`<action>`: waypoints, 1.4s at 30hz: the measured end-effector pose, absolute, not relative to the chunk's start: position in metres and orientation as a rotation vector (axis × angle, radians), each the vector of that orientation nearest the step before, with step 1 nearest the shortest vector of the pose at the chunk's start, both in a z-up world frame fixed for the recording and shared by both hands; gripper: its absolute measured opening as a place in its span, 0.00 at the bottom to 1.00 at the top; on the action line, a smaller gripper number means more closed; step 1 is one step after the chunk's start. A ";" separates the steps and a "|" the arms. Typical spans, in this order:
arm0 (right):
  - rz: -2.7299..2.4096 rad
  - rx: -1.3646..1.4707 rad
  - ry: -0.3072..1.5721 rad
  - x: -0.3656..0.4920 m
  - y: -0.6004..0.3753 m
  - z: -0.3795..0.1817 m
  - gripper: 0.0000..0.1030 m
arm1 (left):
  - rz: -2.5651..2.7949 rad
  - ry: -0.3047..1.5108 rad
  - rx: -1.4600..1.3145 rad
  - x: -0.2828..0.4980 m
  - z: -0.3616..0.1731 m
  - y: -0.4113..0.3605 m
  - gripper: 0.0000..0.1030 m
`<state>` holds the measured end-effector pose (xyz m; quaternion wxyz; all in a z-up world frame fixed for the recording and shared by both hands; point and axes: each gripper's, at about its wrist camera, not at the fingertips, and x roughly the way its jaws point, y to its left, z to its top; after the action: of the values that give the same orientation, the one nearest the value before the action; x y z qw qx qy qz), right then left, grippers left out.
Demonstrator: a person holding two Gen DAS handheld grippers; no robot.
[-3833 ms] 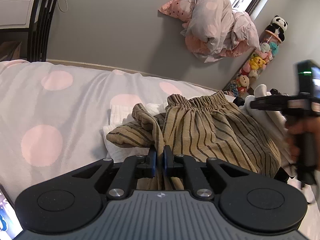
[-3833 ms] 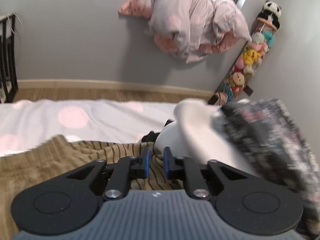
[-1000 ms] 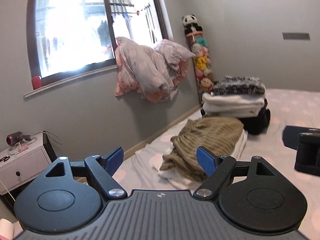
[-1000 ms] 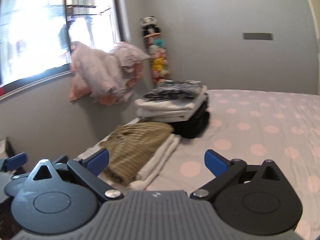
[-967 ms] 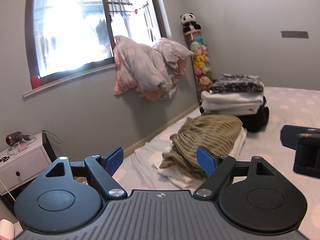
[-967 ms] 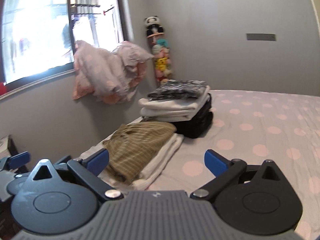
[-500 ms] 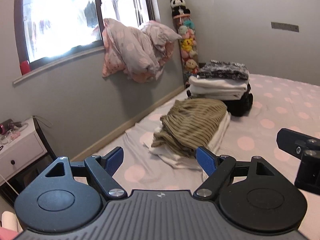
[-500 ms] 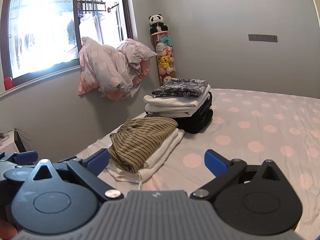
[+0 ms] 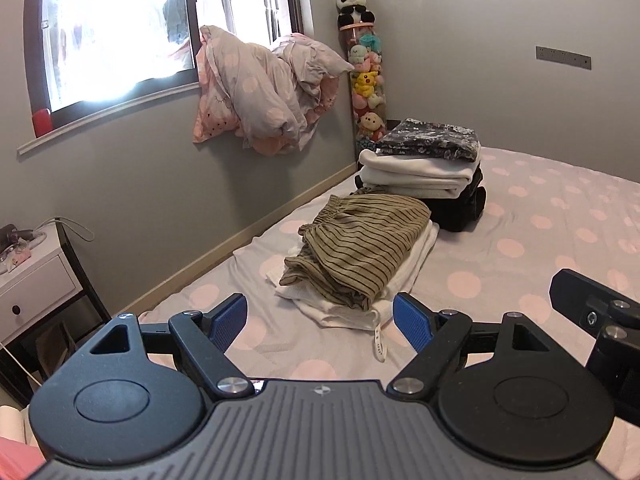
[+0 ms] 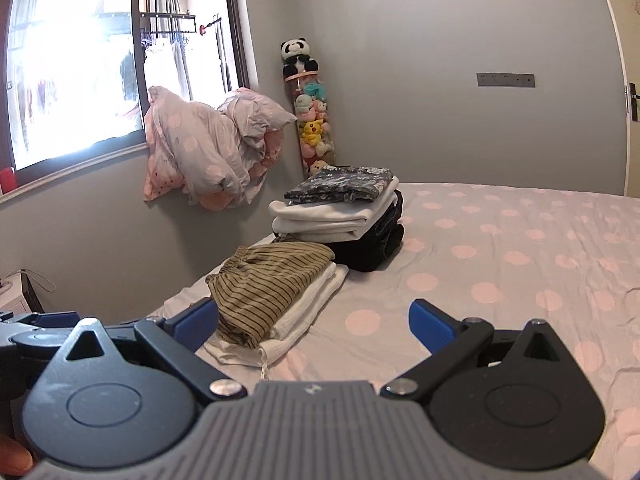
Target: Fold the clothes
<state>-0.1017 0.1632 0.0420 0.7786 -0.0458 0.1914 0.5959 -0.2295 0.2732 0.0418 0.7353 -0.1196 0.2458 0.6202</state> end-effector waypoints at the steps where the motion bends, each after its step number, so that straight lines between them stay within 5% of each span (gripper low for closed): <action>1: 1.285 -0.101 0.406 -0.103 0.162 0.043 0.99 | 1.365 0.539 -0.262 -0.230 0.042 0.273 0.92; 42: 1.266 -0.061 0.384 -0.107 0.150 0.039 0.99 | 1.373 0.519 -0.299 -0.231 0.045 0.269 0.92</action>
<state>-0.1067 0.1503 0.0395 0.7888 -0.0283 0.1781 0.5876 -0.2310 0.2686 0.0445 0.7325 -0.1359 0.2360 0.6239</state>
